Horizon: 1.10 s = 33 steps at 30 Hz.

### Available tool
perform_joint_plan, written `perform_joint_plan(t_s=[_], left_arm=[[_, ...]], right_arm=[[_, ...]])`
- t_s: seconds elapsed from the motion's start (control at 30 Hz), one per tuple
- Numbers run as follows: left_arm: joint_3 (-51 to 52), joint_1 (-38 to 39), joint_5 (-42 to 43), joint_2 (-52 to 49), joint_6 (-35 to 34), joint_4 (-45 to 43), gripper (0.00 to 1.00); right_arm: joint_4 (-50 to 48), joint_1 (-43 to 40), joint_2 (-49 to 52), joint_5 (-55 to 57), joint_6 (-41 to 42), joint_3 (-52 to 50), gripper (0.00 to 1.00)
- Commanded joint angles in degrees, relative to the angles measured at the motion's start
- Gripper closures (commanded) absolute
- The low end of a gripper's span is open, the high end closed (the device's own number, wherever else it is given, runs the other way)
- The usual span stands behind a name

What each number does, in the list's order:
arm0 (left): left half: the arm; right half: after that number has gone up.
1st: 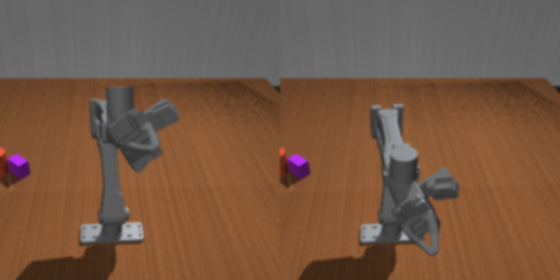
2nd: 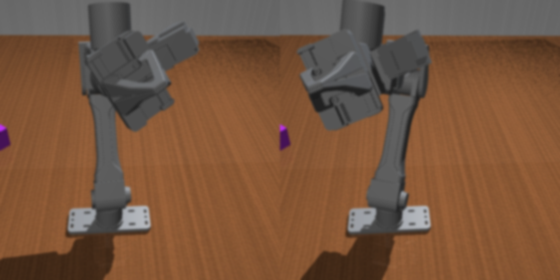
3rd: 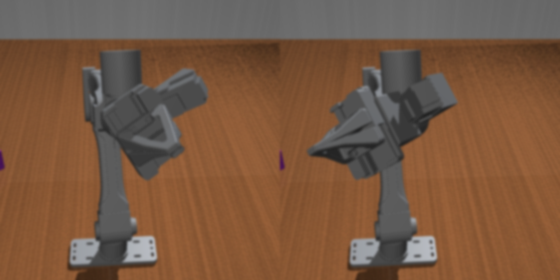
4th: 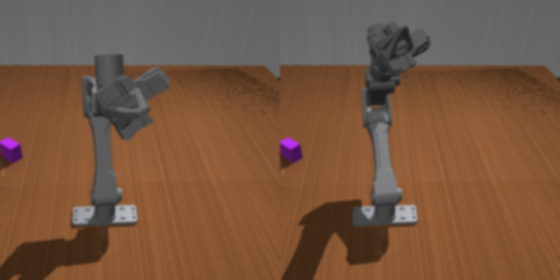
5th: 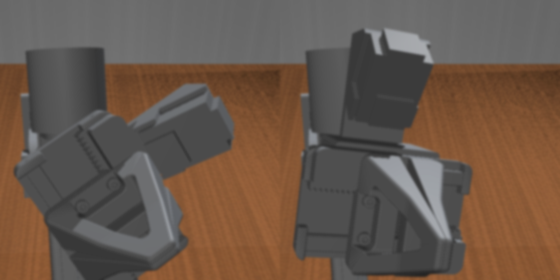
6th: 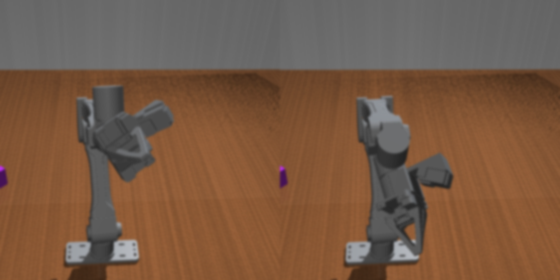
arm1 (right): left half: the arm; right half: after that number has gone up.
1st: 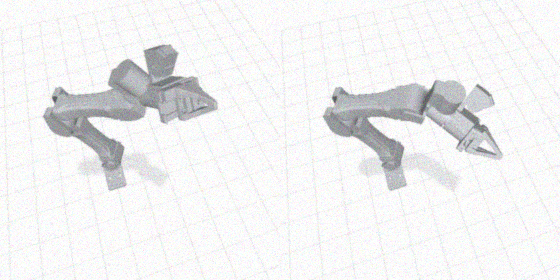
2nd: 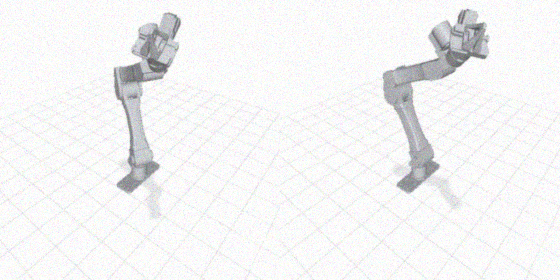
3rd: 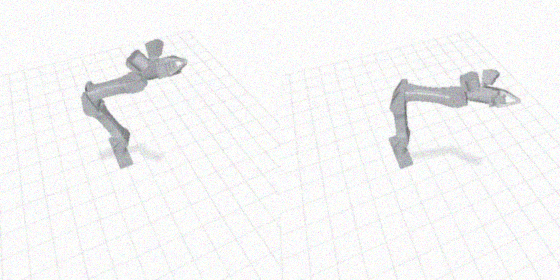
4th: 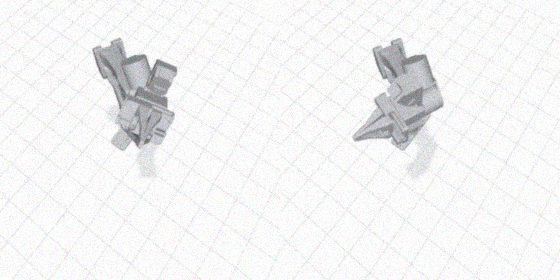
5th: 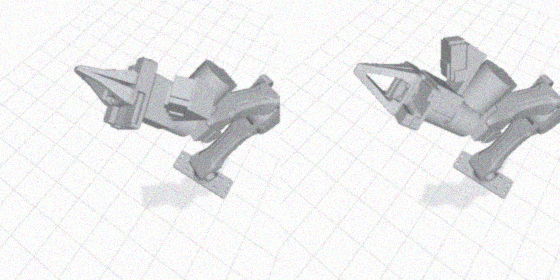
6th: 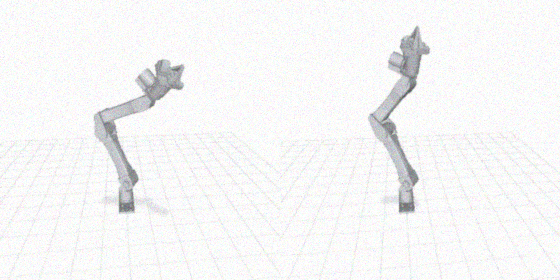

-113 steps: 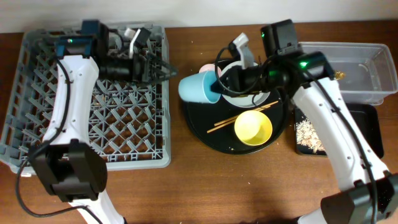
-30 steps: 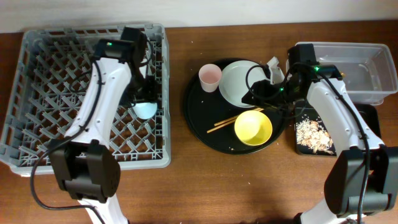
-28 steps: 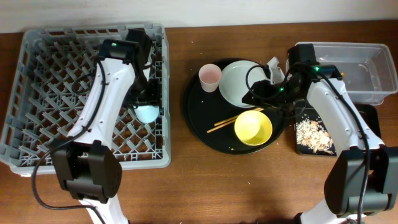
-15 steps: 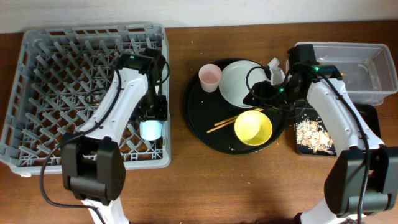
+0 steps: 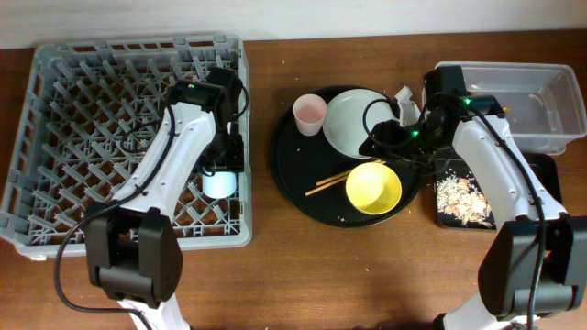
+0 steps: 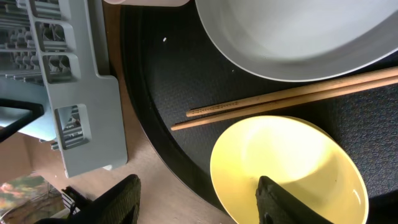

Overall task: Sort waste into correct bins and load items into the dishwasher rack
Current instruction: 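Grasp the pink cup with the right gripper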

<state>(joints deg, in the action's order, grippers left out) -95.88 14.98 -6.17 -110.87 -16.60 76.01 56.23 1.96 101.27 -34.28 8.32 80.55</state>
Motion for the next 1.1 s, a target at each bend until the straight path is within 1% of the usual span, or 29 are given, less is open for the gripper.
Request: perform_joint_plan(t_s=[0.0, 0.03, 0.13, 0.17, 0.2, 0.23, 0.33, 0.43, 0.47, 0.5, 0.53, 0.63, 0.7, 0.8, 0.87, 0.97, 1.03, 1.07], left_arm=[[-1.4, -0.1, -2.9, 1.7, -0.7, -0.3, 0.42], [-1.4, -0.1, -2.8, 1.7, -0.7, -0.1, 0.38], [-1.5, -0.1, -2.6, 1.7, -0.7, 0.7, 0.16], [-1.5, -0.1, -2.4, 1.8, -0.7, 0.7, 0.08], [-1.7, -0.1, -1.7, 2.0, -0.7, 0.7, 0.03], [-2.4, -0.1, -1.2, 2.3, -0.7, 0.7, 0.01], [-7.1, -0.1, -0.5, 3.4, -0.7, 1.6, 0.01], [-12.9, -0.1, 1.3, 5.0, -0.7, 2.3, 0.01], [-14.7, -0.2, 2.6, 5.6, -0.7, 2.0, 0.01], [-18.0, -0.1, 4.1, 6.1, -0.7, 2.0, 0.01], [-19.2, -0.1, 4.0, 6.3, -0.7, 2.0, 0.01], [-19.8, -0.1, 3.8, 6.3, -0.7, 1.2, 0.01], [-19.6, -0.1, 3.9, 6.2, -0.7, 1.1, 0.01], [-19.6, -0.2, 3.8, 6.2, -0.7, 1.0, 0.01], [-19.6, -0.2, 3.8, 6.2, -0.7, 1.1, 0.01], [-19.6, -0.2, 3.8, 6.2, -0.7, 1.2, 0.01], [-19.6, -0.1, 3.8, 6.2, -0.7, 1.2, 0.01], [-19.5, -0.1, 3.8, 6.2, -0.7, 1.2, 0.01]], right_arm=[[0.1, 0.0, -0.4, 0.5, -0.9, -0.2, 0.39], [0.1, 0.0, -0.4, 0.5, -0.9, -0.2, 0.39], [-0.3, 0.0, -0.4, 0.4, -0.9, -0.2, 0.4], [-0.5, 0.0, -0.4, 0.3, -0.9, 0.0, 0.43], [-0.5, 0.0, -0.4, 0.3, -0.9, 0.4, 0.45], [-0.5, 0.0, -0.4, 0.3, -0.8, 1.6, 0.46], [-0.6, 0.7, -0.4, 1.0, -0.5, 5.8, 0.46], [-2.0, 3.0, -0.4, 7.9, 3.6, 9.6, 0.44], [-3.6, 4.7, -0.4, 11.4, 5.6, 10.9, 0.43], [-7.6, 7.5, -0.4, 16.2, 8.9, 11.5, 0.42], [-10.1, 9.5, -0.4, 19.7, 11.0, 11.5, 0.39], [-15.9, 14.3, 1.0, 27.1, 15.1, 11.5, 0.37], [-20.0, 16.6, 3.0, 29.9, 16.5, 11.5, 0.37], [-24.3, 18.0, 7.5, 32.2, 18.9, 11.5, 0.37], [-25.2, 17.9, 10.8, 32.2, 19.7, 11.6, 0.38], [-26.4, 17.9, 14.6, 32.1, 19.7, 11.6, 0.42], [-26.7, 17.9, 16.9, 31.9, 20.5, 11.6, 0.5], [-26.7, 17.9, 18.3, 31.8, 20.8, 11.6, 0.55]])
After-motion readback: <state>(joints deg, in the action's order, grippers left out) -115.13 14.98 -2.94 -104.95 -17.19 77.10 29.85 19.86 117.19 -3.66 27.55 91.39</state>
